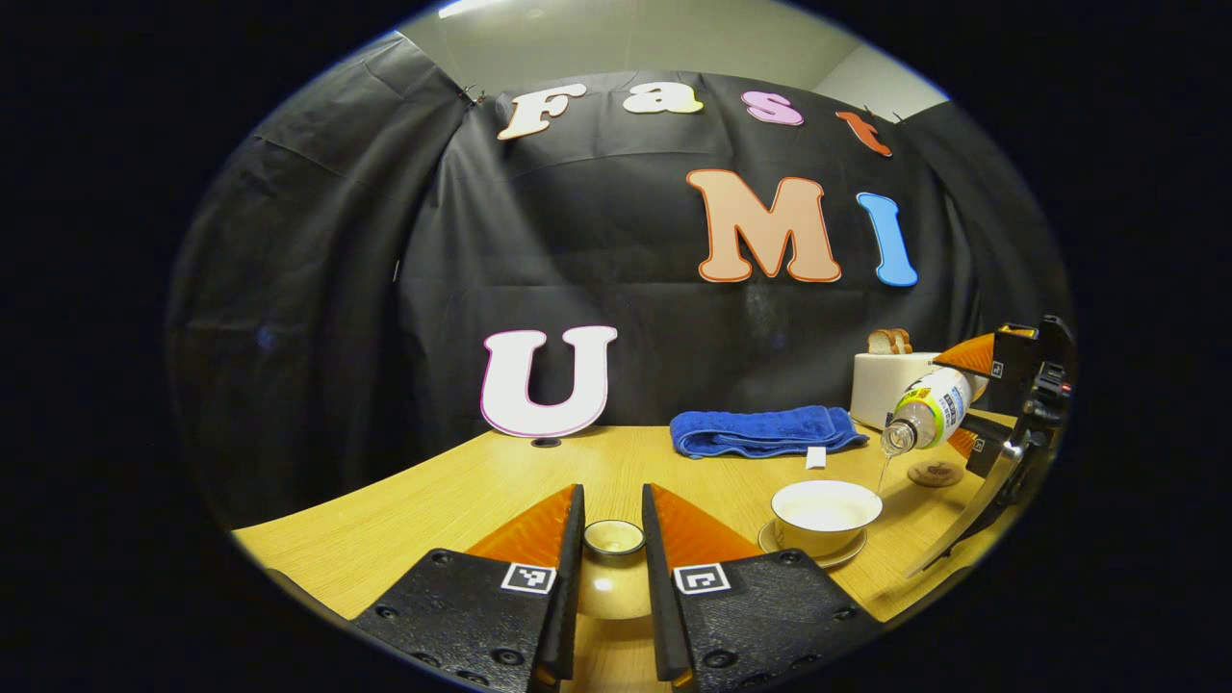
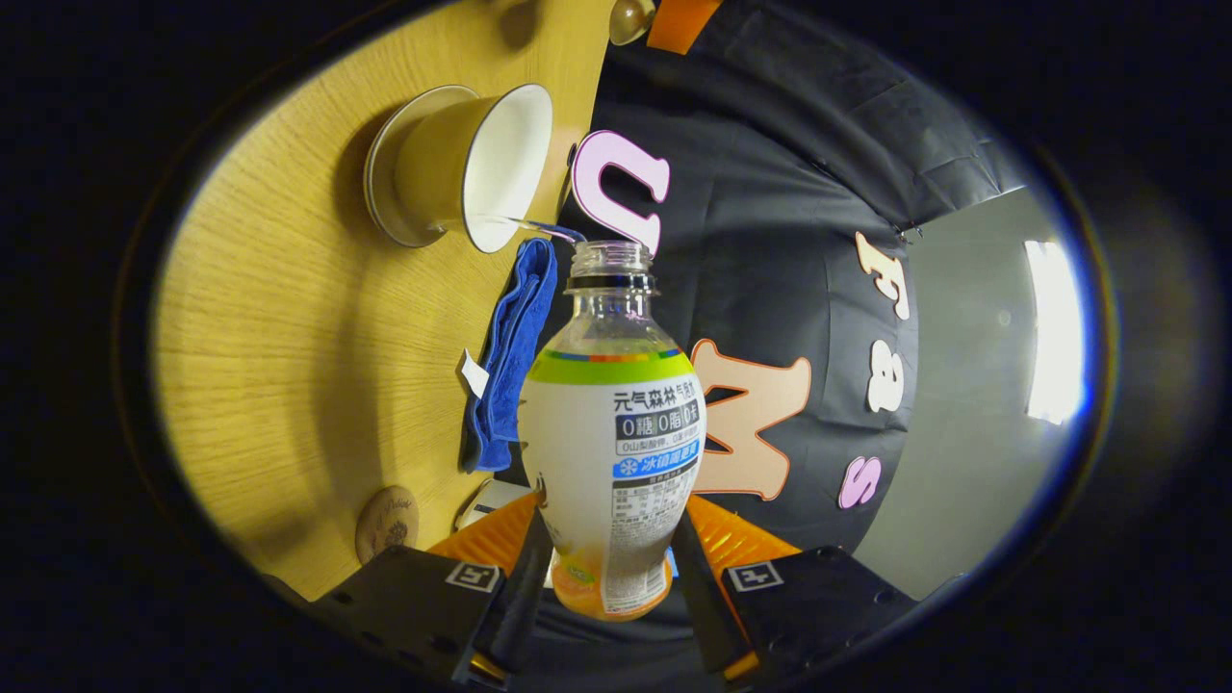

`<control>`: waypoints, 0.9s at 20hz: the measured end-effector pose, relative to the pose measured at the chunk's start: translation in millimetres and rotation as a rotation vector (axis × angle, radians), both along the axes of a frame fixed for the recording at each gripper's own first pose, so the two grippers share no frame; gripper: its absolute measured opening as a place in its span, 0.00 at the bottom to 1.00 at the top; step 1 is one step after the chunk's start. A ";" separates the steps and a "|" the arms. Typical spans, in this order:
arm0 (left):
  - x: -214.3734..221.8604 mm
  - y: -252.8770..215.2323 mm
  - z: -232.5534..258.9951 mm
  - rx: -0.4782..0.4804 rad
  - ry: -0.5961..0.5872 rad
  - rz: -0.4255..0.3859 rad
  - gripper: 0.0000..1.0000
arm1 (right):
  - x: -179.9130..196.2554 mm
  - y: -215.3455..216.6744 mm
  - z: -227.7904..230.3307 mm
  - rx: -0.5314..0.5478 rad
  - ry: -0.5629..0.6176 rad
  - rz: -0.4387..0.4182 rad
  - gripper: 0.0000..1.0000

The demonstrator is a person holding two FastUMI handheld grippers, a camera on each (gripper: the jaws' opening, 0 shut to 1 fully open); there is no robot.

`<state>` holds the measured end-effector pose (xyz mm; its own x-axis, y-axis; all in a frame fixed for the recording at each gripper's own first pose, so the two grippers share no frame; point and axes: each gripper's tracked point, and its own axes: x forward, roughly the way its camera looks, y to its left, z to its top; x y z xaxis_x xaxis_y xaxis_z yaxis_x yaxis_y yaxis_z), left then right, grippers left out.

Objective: Open the teacup lid with one hand, grasp the water bottle and pour water into the teacup with the other hand; after pouring, place the water bottle on the coaster and then close the teacup lid.

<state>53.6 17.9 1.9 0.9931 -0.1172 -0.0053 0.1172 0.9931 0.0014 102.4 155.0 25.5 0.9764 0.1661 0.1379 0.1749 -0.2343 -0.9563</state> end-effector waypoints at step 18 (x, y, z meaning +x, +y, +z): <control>-0.3 0.3 0.7 0.000 0.000 0.000 0.30 | 5.1 16.2 -19.7 -0.087 0.018 0.034 0.71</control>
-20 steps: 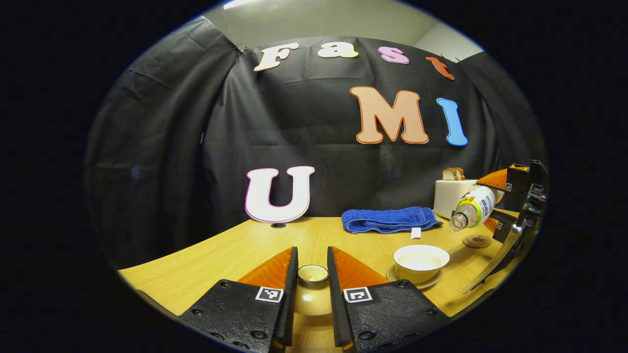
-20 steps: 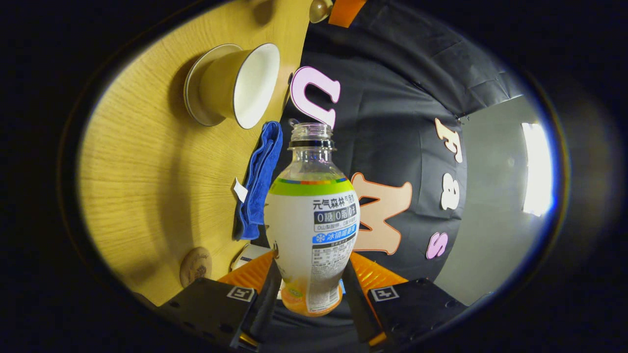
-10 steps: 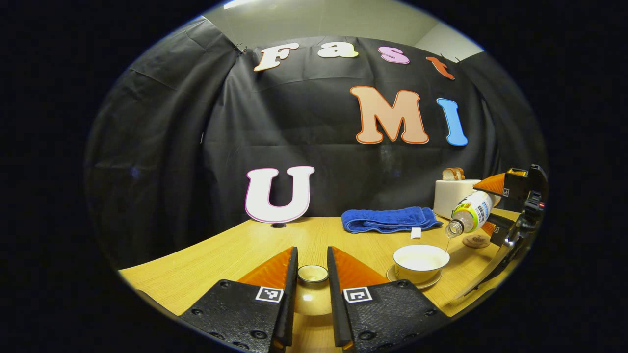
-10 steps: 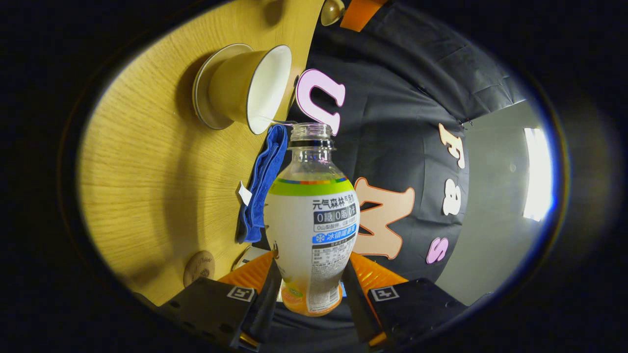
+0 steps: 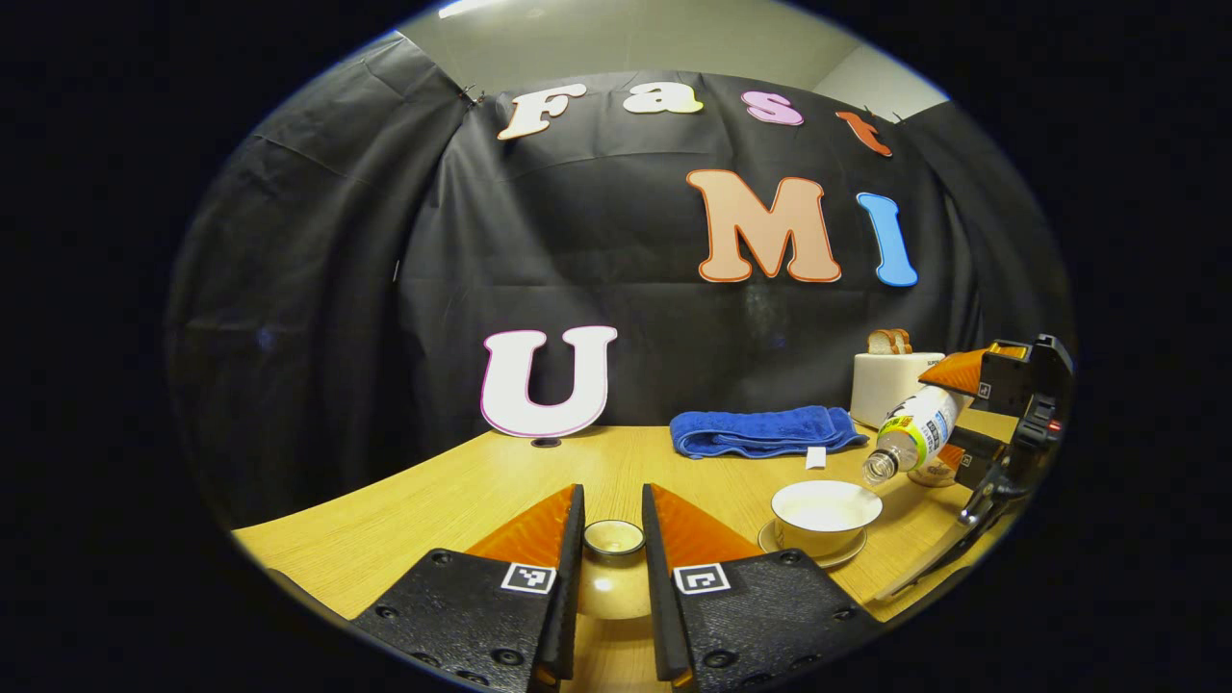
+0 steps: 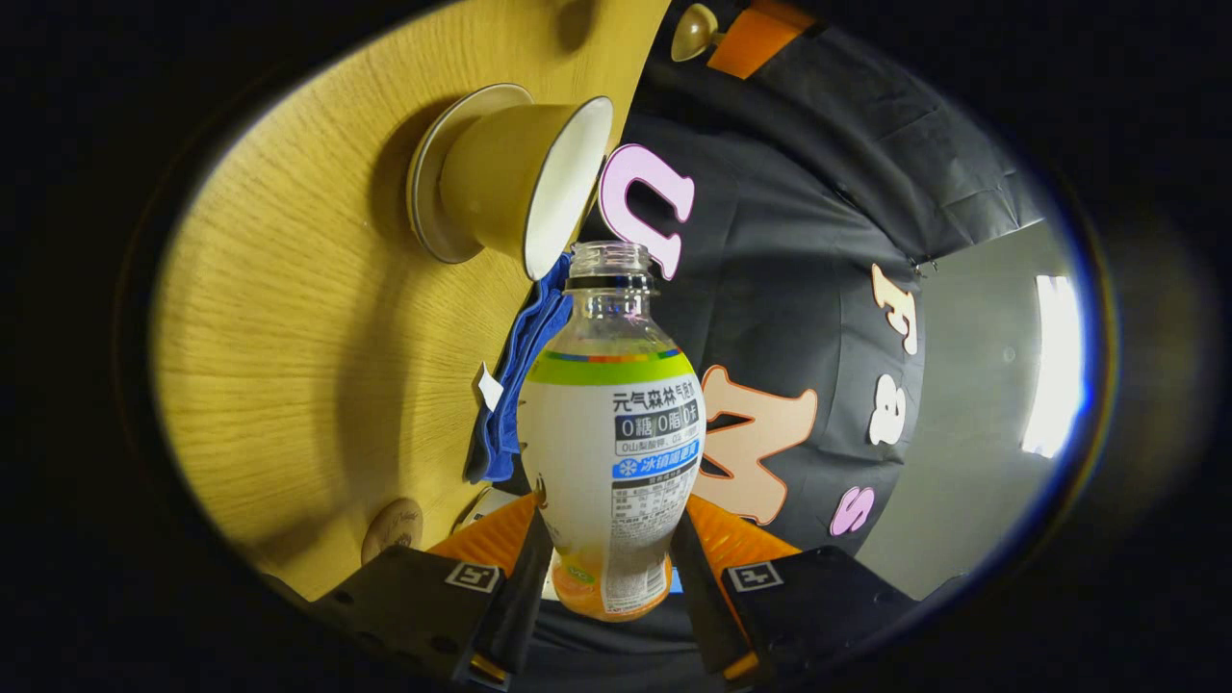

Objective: Open the teacup lid with one hand, grasp the water bottle and pour water into the teacup with the other hand; after pouring, place the water bottle on the coaster and then close the teacup lid.

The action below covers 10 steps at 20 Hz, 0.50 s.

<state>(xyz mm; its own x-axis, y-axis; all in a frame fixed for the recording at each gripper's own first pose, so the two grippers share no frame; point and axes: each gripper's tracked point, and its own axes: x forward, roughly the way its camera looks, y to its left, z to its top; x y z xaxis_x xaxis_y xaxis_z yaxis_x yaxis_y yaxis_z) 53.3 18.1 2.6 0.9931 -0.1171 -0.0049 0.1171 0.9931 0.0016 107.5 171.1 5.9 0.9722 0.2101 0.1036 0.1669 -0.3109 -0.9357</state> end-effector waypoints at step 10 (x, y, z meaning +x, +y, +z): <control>0.4 -0.1 -0.1 0.000 0.000 0.000 0.30 | 0.0 9.2 5.7 -0.076 -0.035 0.025 0.71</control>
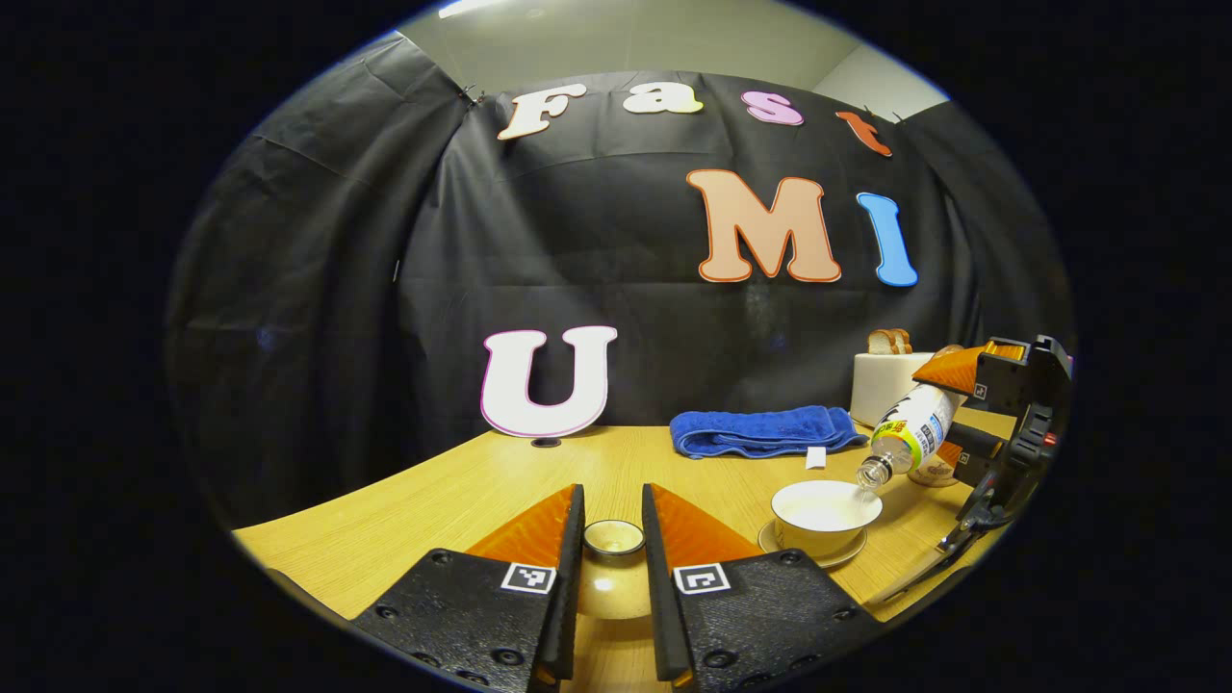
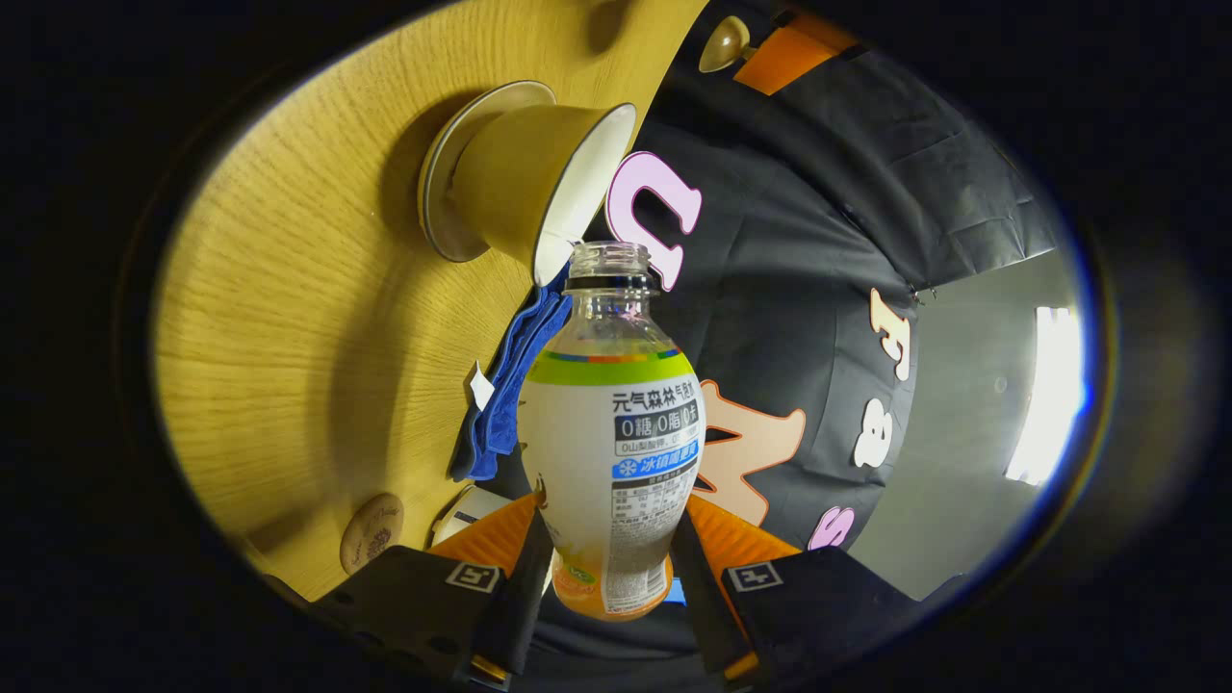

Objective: Open the teacup lid with one hand, grasp the water bottle and pour water into the teacup with the other hand; after pouring, place the water bottle on the coaster and then close the teacup lid.

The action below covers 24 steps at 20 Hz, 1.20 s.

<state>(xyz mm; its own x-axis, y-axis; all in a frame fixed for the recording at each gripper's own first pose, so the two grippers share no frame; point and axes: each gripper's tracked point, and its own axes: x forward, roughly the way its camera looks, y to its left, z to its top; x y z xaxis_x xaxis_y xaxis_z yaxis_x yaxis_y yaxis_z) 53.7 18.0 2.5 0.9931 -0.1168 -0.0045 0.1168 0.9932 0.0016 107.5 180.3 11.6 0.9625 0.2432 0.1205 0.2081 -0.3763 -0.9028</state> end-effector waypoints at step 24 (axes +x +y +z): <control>0.9 0.1 0.3 0.000 -0.001 0.000 0.30 | 2.1 9.8 11.8 -0.119 -0.047 0.031 0.69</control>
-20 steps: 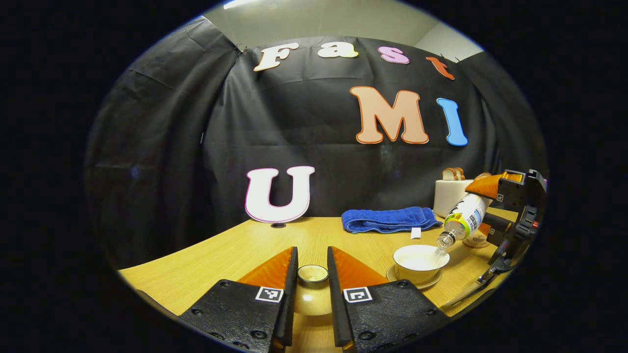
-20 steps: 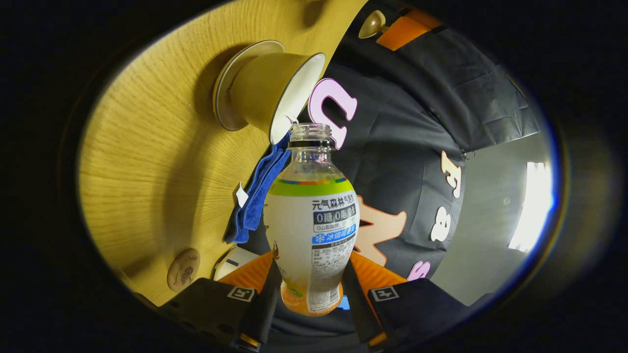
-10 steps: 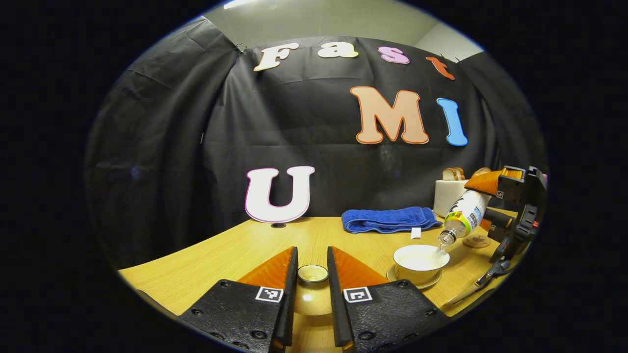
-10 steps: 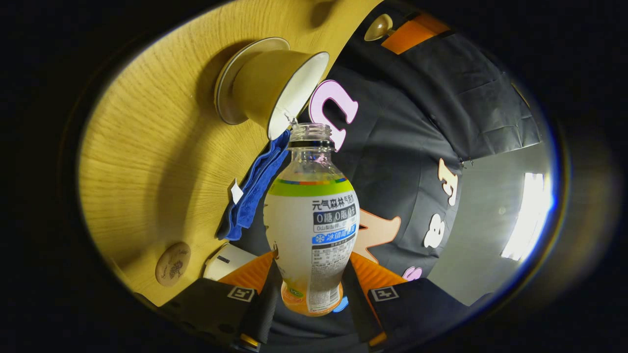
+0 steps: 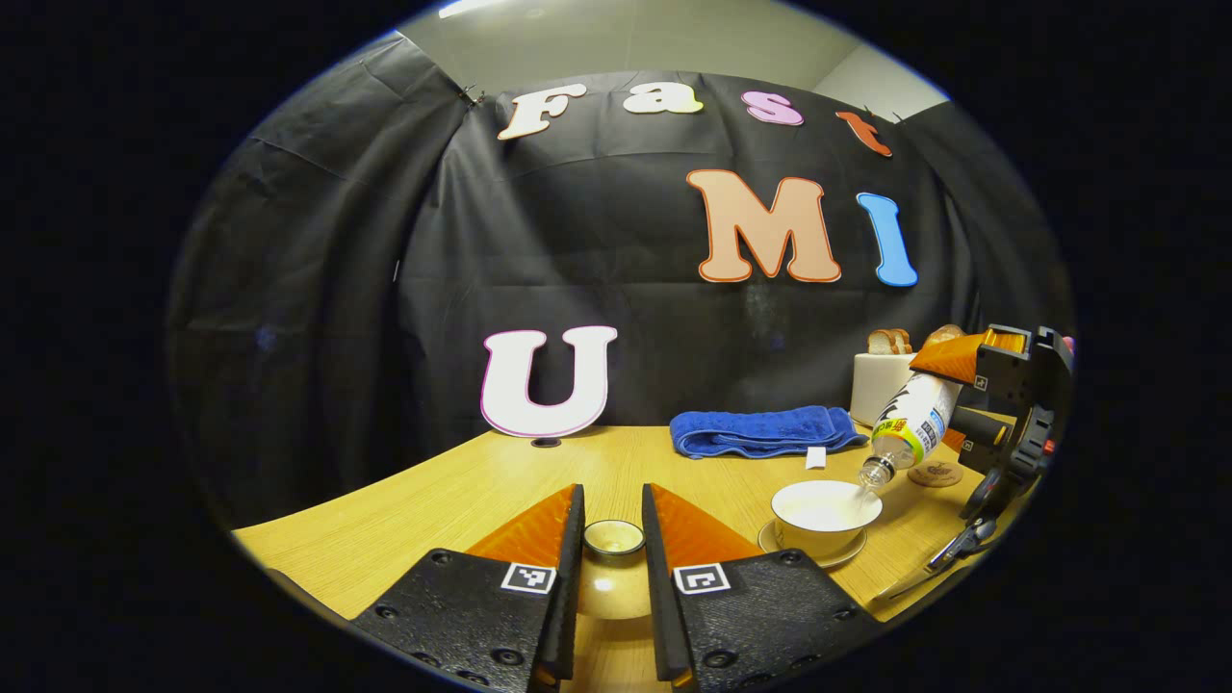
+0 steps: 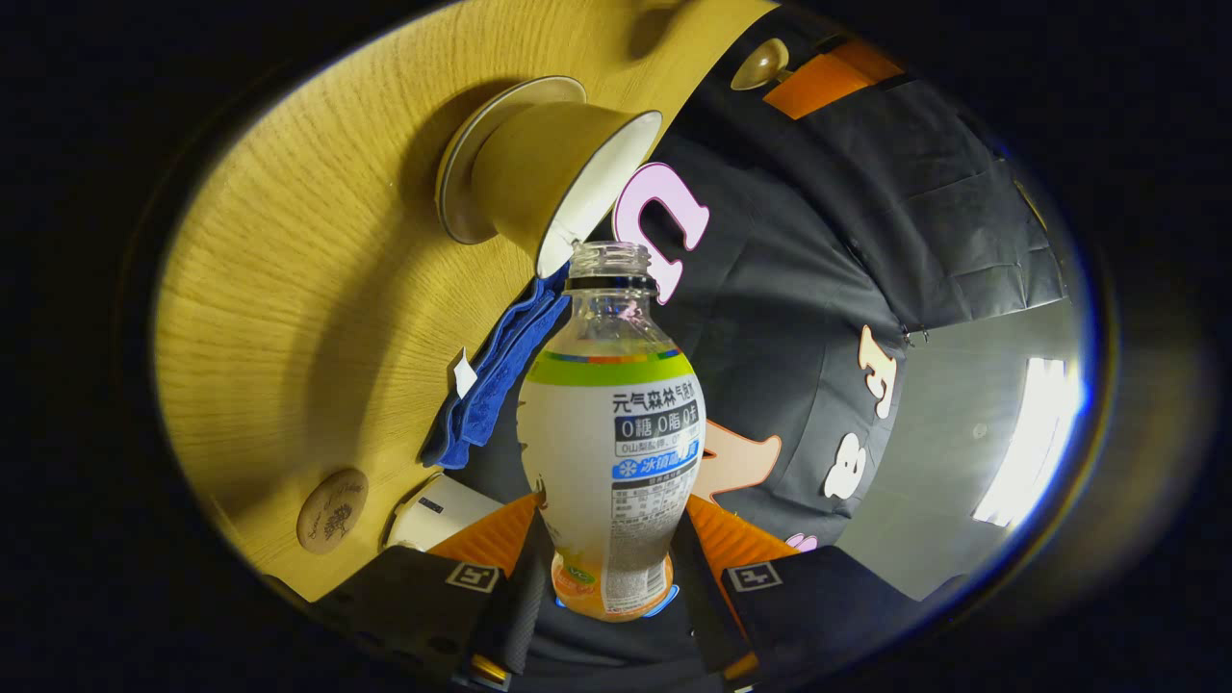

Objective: Open the teacup lid with one hand, grasp the water bottle and pour water into the teacup with the other hand; after pouring, place the water bottle on the coaster and then close the teacup lid.

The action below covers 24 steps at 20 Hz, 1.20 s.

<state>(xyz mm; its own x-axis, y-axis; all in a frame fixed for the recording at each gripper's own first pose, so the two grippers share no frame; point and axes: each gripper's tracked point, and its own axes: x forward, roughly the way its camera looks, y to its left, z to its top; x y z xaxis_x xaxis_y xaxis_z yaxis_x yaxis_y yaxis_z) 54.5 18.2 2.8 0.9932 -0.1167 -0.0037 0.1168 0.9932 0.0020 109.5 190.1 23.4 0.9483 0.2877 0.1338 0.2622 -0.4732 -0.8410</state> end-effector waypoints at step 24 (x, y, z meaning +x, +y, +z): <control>-0.3 0.4 0.8 0.000 0.000 0.000 0.30 | -0.4 -7.6 -4.1 0.072 0.024 0.002 0.72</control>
